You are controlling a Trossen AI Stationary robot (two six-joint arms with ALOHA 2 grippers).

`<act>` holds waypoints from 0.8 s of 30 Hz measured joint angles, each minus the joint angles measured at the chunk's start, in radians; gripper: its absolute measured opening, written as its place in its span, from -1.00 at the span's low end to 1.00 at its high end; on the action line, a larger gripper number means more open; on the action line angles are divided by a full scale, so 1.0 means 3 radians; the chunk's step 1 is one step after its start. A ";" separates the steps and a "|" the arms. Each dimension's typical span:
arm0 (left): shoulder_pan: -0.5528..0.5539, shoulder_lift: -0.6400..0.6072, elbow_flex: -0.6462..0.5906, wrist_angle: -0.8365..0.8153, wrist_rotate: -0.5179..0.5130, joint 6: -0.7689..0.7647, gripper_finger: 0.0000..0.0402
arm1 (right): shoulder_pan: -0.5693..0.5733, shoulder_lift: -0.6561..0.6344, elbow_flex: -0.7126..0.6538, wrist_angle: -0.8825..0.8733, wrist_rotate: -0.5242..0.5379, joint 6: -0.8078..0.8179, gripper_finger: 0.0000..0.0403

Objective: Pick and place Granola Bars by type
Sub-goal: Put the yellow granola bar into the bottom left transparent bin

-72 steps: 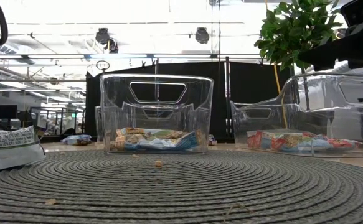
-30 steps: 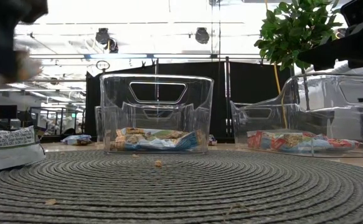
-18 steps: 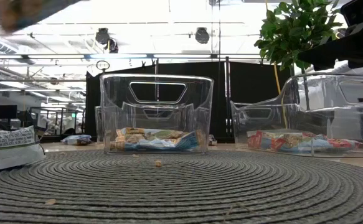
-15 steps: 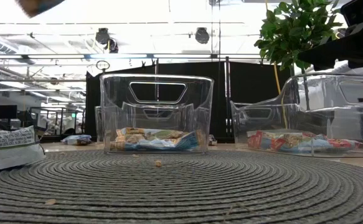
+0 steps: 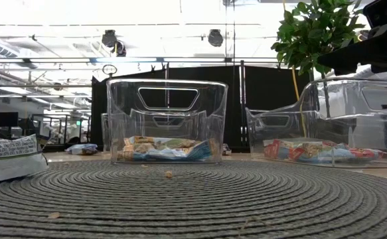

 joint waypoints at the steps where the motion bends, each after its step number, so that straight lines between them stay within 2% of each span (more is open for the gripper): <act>1: 0.0056 -0.0003 0.0070 -0.0001 0.0060 0.0119 -0.96 | 0.0000 0.0000 0.0000 0.0000 0.0000 0.0000 -0.05; 8: 0.0517 -0.0002 0.0306 -0.0112 0.0444 0.0750 -0.96 | 0.0000 0.0000 0.0000 0.0000 0.0000 0.0000 -0.05; 17: 0.1233 -0.0003 0.0312 -0.0202 0.1100 0.1437 -0.96 | -0.0001 0.0000 0.0000 0.0000 0.0000 0.0000 -0.05; 24: 0.1678 0.0027 -0.0010 -0.0077 0.1598 0.1858 -0.96 | 0.0000 0.0000 0.0000 0.0000 0.0000 0.0000 -0.05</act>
